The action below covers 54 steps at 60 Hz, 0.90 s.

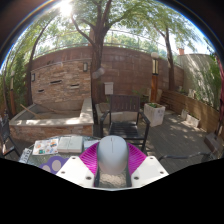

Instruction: Arrange mouse

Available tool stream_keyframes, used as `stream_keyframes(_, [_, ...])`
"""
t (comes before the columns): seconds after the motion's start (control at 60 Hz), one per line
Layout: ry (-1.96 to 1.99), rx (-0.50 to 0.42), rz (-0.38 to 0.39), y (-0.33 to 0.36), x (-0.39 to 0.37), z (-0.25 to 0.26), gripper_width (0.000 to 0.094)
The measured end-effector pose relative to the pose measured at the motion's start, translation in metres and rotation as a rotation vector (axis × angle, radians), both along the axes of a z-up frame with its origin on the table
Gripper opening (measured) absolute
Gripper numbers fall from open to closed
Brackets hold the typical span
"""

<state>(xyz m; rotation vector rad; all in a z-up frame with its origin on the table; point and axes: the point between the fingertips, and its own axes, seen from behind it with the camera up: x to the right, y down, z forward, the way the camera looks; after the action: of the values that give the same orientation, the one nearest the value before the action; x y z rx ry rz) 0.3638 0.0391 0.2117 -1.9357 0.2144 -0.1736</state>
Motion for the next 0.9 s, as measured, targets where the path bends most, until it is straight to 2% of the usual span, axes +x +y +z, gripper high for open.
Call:
stream_keyframes(0.083, [0.006, 0.061, 0.067, 0.028, -0.056, 0.032, 0.0361])
stream_keyframes(0.15, [0.022, 0.049, 0.142, 0.046, -0.108, 0.017, 0.0357])
stream_keyframes(0.233, [0.056, -0.046, 0.23, 0.053, -0.175, -0.042, 0.0353])
stream_keyframes(0.3, [0.071, -0.131, 0.265, 0.054, -0.212, -0.101, 0.0358])
stream_keyframes(0.383, [0.062, -0.215, 0.288, 0.056, -0.237, -0.167, 0.0372])
stream_keyframes(0.55, [0.1, -0.351, 0.279, 0.05, -0.244, -0.226, 0.0503])
stream_keyframes(0.583, [0.105, -0.338, 0.27, 0.05, -0.243, -0.223, 0.0522])
stream_keyframes(0.617, [0.096, -0.335, 0.27, 0.049, -0.243, -0.219, 0.059])
stream_keyframes(0.683, [0.072, -0.338, 0.278, 0.043, -0.24, -0.201, 0.0856])
stream_keyframes(0.733, [0.058, -0.325, 0.28, 0.038, -0.24, -0.186, 0.0829])
stream_keyframes(0.9, [0.031, -0.312, 0.253, -0.011, -0.237, -0.113, 0.0844])
